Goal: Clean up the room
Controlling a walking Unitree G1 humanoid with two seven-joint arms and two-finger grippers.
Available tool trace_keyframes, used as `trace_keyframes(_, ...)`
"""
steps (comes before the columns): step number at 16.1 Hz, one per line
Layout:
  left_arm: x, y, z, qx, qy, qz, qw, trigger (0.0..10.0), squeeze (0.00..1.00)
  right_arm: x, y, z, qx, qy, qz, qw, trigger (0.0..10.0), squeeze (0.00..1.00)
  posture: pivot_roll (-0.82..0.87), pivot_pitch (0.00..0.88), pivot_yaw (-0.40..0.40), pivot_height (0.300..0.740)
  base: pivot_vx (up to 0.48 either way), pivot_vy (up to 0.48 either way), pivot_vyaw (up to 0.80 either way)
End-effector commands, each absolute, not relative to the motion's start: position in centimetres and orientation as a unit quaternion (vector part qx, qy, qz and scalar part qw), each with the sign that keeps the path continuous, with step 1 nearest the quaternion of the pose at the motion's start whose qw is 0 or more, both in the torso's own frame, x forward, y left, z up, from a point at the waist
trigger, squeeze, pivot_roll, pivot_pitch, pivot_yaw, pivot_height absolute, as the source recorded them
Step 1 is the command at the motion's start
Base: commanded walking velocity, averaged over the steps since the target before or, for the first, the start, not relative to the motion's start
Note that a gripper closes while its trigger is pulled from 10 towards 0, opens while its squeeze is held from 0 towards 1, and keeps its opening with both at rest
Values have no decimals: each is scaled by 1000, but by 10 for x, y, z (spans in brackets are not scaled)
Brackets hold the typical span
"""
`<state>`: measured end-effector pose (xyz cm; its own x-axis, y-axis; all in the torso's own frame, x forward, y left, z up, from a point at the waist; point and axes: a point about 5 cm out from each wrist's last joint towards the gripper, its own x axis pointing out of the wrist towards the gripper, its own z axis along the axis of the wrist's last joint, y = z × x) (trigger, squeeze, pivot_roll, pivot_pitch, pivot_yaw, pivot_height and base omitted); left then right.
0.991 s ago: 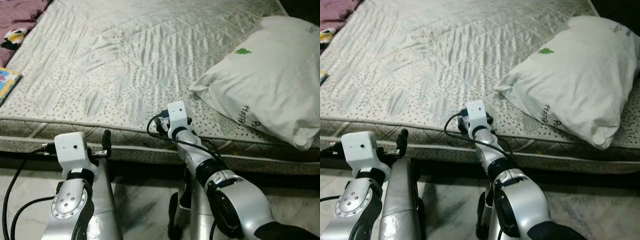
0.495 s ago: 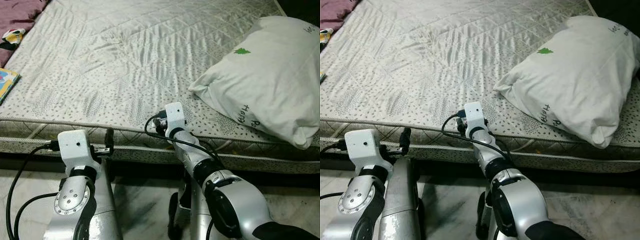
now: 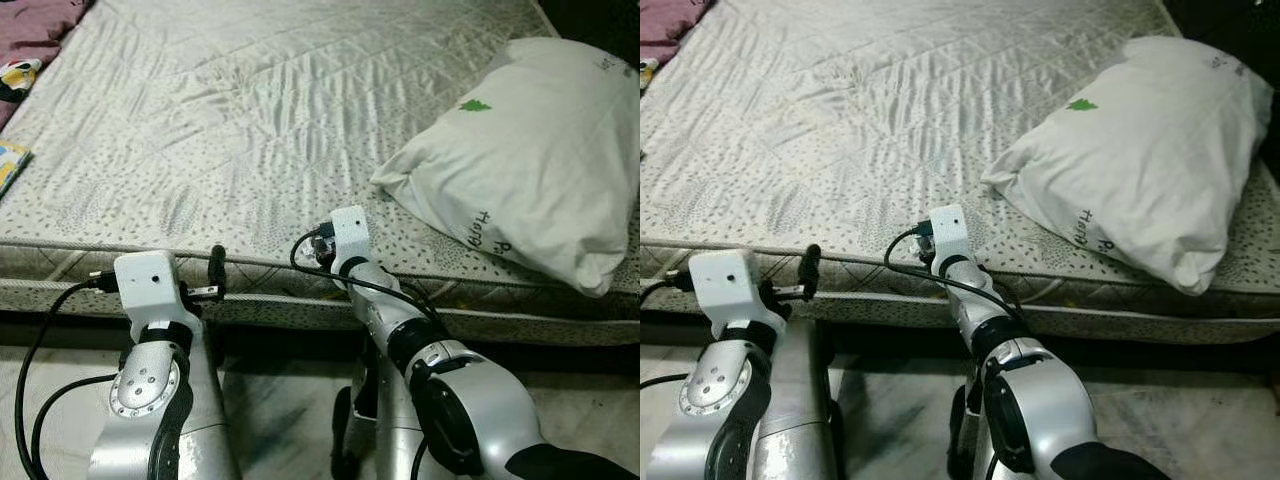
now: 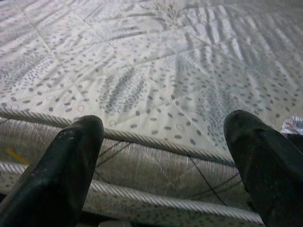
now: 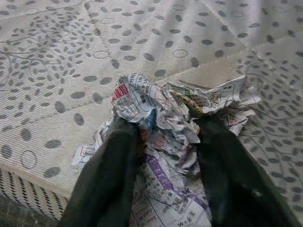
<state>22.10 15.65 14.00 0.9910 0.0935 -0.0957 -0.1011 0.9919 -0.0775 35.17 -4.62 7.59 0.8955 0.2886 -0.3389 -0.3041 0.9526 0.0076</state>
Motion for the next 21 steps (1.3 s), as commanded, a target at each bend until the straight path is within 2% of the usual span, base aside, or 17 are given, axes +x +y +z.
trace_keyframes(1,221,157,136,-39,51,57,996,10000,0,349,-50,68,-18,195,147,970,0,0,177,111,-122,483,0,0,0)
trace_keyframes(5,229,154,135,-42,41,53,997,10000,0,354,-53,75,-13,186,145,972,0,0,152,75,-126,483,0,0,0)
trace_keyframes(9,241,152,135,-46,28,49,997,10000,0,361,-68,81,3,182,125,975,0,0,128,43,-134,483,0,0,0)
trace_keyframes(16,245,152,130,-56,25,52,997,10000,0,370,-83,92,47,167,106,979,0,0,120,10,-134,483,0,0,0)
trace_keyframes(19,243,157,123,-66,32,69,995,10000,0,377,-103,108,92,114,102,984,0,0,100,0,-116,483,0,0,0)
trace_keyframes(21,242,160,121,-67,33,69,995,10000,0,371,-120,109,94,89,95,987,0,0,84,0,-104,483,0,0,0)
